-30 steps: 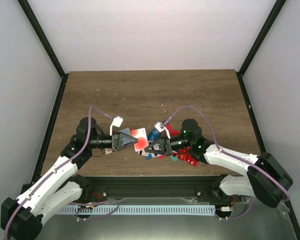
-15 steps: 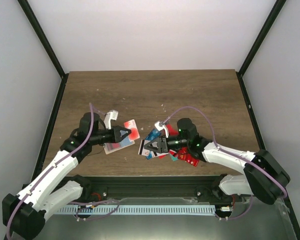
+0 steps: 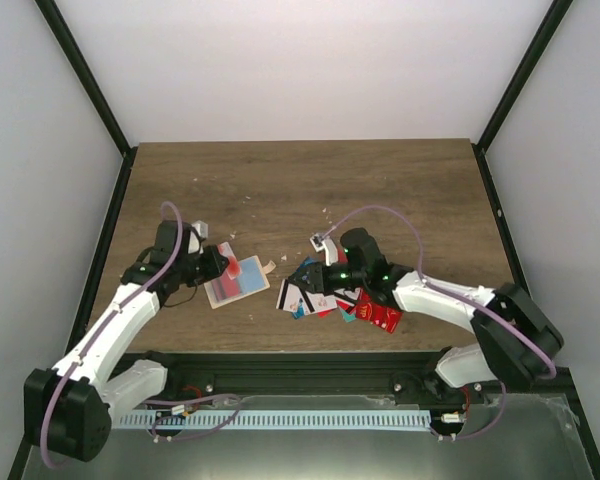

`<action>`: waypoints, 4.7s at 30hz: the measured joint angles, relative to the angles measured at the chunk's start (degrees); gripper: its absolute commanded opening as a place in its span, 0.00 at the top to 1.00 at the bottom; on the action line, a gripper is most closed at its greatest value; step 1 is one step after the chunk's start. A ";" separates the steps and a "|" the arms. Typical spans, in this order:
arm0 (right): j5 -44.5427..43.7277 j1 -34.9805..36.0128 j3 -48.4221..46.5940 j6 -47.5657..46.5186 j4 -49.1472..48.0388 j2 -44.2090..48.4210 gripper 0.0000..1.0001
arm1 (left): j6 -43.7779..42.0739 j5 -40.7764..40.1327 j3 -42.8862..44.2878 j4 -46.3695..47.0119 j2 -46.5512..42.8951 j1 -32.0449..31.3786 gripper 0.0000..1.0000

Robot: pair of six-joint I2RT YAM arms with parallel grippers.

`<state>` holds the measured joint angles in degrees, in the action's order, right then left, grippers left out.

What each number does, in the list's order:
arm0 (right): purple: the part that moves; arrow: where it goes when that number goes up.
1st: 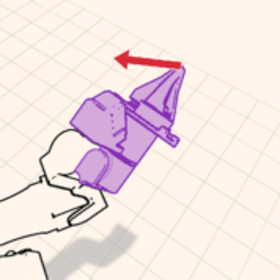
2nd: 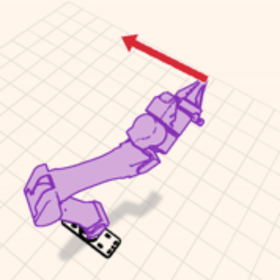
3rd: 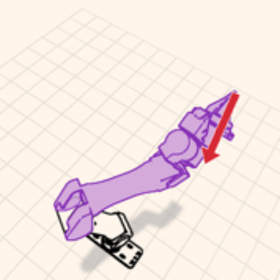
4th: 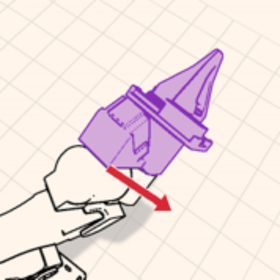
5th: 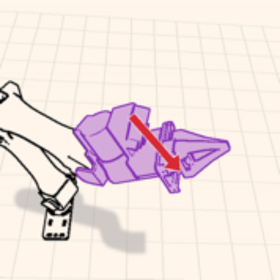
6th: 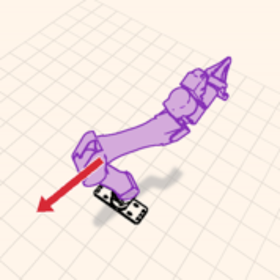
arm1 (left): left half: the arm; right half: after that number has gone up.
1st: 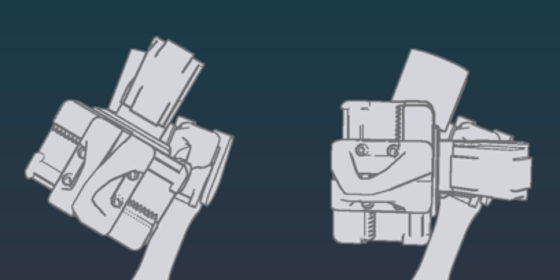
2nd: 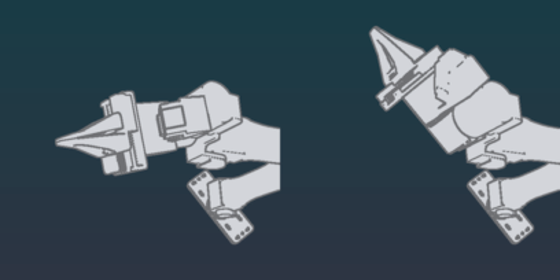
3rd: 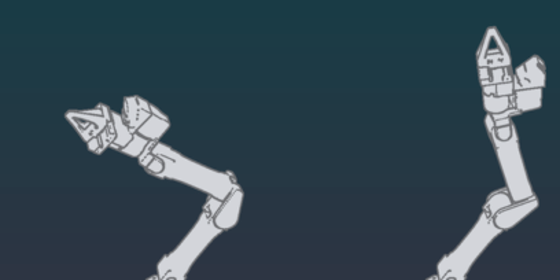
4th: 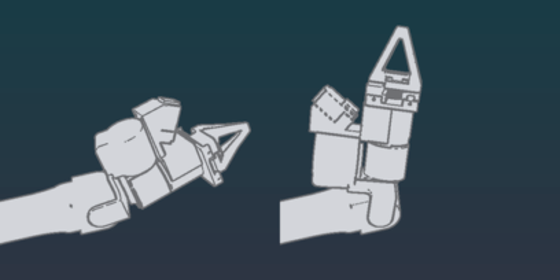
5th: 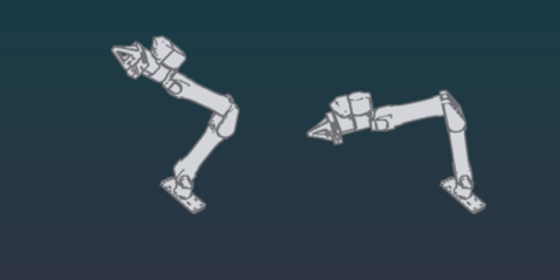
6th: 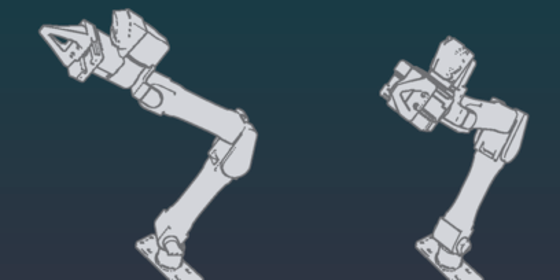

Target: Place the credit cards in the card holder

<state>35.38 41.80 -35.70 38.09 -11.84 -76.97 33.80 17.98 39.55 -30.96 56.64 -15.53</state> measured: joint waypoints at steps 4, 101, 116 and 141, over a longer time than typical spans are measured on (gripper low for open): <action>-2.99 -0.09 -3.67 -0.13 2.49 -4.94 0.66 | 0.00 0.02 -0.04 0.50 2.93 0.28 0.96; -5.62 -0.11 -21.53 -2.27 2.71 -36.17 0.92 | 9.73 8.46 -12.07 24.50 16.44 1.29 0.96; -4.98 -0.11 -21.53 -2.29 1.90 -36.65 0.92 | 10.19 9.29 -14.19 26.16 16.33 1.31 0.96; -3.02 -0.48 -21.81 -2.29 0.87 -37.62 0.93 | 7.67 14.36 -16.52 38.05 23.67 1.38 0.96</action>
<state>32.36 41.32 -57.52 35.79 -10.96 -114.59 41.47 32.34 23.03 7.09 80.31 -14.15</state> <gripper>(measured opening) 0.070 0.041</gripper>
